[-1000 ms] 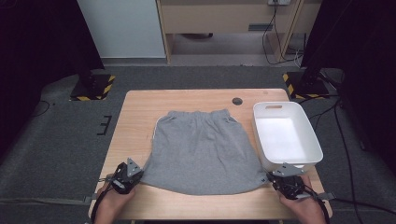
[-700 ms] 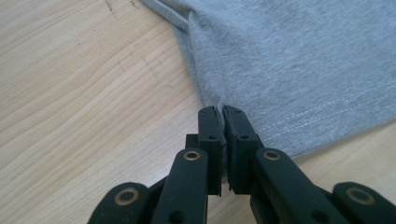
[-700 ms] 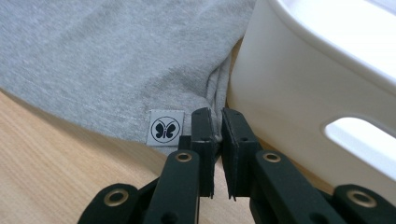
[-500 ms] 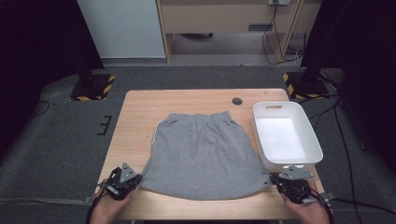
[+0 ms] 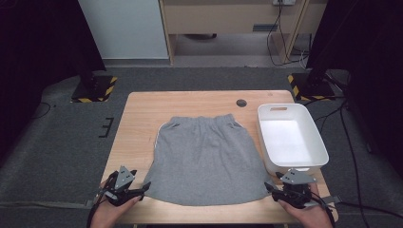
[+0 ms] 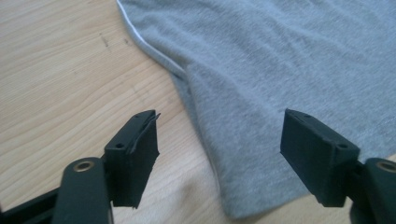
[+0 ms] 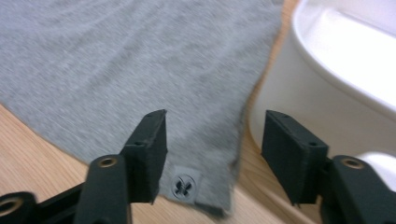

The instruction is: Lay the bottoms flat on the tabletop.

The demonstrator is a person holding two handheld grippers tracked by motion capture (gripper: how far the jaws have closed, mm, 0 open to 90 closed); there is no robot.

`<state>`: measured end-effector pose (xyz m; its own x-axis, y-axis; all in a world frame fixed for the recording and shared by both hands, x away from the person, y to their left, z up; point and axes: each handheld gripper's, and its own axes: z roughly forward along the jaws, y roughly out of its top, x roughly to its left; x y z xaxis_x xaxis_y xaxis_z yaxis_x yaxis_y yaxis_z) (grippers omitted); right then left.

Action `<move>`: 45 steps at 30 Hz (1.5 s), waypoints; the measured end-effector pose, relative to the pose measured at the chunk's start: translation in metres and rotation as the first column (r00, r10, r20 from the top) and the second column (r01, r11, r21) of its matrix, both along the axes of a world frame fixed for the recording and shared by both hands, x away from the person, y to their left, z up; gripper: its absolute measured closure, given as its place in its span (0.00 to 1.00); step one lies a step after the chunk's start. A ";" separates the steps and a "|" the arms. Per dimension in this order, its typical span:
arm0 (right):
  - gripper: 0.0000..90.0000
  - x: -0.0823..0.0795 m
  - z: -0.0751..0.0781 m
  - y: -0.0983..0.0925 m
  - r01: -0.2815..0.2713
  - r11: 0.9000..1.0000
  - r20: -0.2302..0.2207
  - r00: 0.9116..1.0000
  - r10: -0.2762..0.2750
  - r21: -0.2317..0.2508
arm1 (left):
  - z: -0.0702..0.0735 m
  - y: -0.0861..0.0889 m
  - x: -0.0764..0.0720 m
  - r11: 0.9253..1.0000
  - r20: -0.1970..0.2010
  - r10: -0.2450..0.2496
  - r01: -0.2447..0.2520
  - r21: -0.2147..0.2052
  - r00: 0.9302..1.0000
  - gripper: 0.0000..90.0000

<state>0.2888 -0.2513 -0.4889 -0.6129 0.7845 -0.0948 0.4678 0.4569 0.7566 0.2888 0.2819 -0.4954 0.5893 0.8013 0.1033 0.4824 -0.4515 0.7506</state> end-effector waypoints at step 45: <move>0.17 0.057 0.008 0.136 -0.158 0.978 -0.051 0.985 0.166 0.133 | 0.023 -0.012 0.100 0.990 0.002 -0.114 0.114 -0.082 0.993 0.08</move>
<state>0.3457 -0.1157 -0.4812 -0.7340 0.6778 0.0423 0.4435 0.4312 0.7858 0.3888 0.2697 -0.4725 0.6775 0.7345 0.0382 0.4335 -0.4407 0.7860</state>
